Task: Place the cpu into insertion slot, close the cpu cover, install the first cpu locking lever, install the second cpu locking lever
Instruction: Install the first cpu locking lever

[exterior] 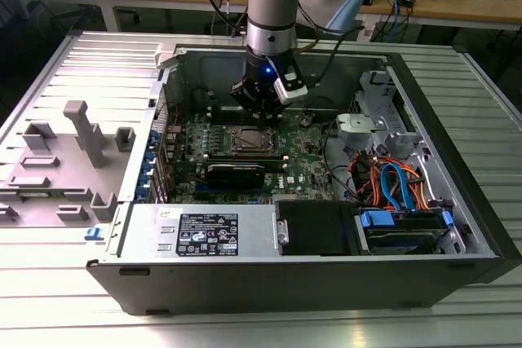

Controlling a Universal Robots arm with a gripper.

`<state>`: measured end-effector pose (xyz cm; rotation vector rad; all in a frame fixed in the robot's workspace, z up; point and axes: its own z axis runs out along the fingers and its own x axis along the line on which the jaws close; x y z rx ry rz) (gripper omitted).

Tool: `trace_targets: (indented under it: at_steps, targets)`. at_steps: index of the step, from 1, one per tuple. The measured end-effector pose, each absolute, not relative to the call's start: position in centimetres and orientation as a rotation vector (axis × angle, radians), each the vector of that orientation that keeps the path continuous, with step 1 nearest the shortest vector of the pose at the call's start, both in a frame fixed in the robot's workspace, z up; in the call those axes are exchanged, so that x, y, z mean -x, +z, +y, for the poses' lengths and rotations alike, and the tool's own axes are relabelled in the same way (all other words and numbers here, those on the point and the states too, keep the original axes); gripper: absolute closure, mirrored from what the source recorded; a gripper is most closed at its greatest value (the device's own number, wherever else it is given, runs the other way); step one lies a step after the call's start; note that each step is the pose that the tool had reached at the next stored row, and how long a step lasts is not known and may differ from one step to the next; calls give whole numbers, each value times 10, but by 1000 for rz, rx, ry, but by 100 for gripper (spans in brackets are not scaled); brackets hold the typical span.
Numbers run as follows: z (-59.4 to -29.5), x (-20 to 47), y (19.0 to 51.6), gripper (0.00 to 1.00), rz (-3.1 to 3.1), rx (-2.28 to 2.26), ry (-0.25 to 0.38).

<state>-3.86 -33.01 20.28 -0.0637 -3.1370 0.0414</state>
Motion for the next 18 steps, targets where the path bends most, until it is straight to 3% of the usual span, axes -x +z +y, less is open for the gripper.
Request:
trace_targets:
  at_steps: [18]
  targets:
    - [-331, 38, 208, 89, -3137, 67, 33]
